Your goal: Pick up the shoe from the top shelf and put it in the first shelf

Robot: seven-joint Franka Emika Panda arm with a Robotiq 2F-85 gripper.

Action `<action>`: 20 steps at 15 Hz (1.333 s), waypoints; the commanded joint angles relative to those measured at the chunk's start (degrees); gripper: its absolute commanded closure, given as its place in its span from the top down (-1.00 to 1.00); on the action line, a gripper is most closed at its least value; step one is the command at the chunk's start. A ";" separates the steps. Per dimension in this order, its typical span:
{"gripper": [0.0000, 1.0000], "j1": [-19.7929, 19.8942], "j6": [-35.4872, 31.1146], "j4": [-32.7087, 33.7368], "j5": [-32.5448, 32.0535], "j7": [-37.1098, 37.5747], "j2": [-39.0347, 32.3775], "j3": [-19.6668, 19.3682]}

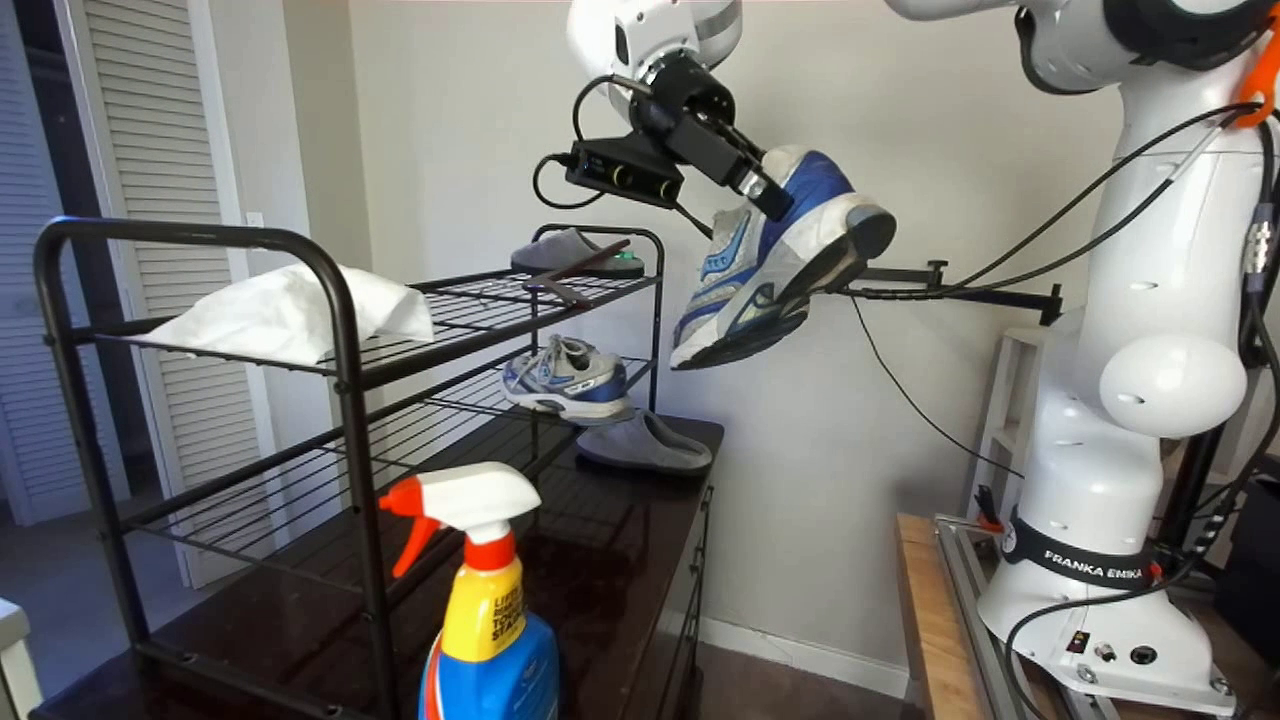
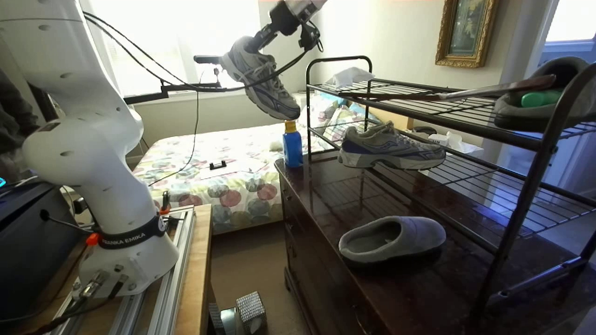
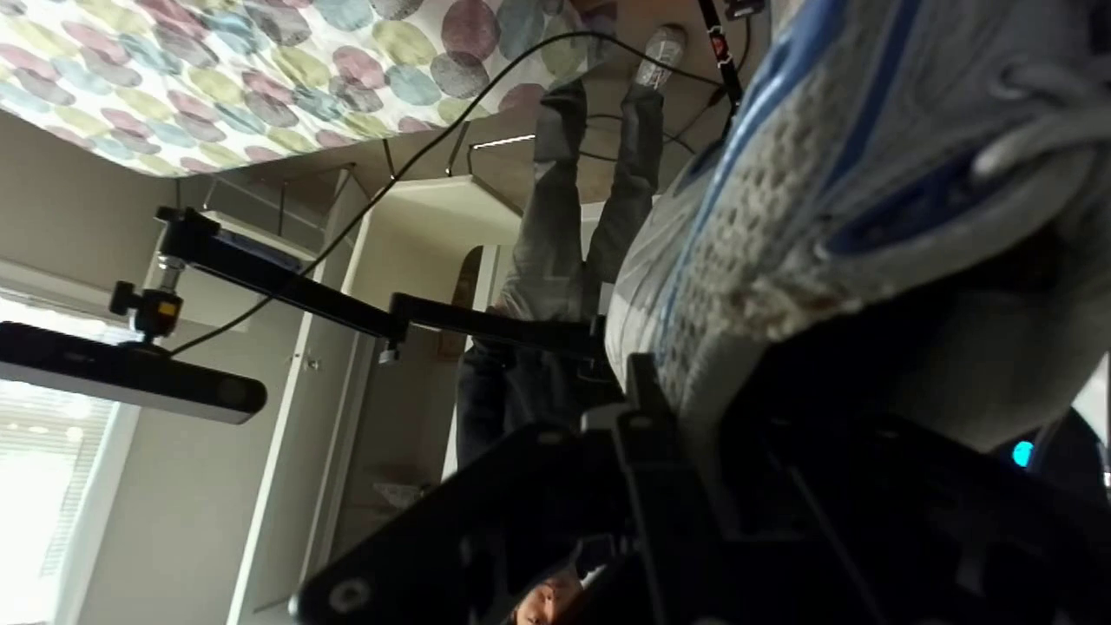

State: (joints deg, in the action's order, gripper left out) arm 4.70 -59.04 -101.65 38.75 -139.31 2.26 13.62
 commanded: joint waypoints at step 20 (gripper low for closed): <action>-0.94 -18.94 -7.63 -4.59 -12.80 -19.73 2.43 -1.93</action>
State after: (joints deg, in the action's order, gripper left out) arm -13.89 -64.88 -106.44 28.13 -155.35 4.30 10.55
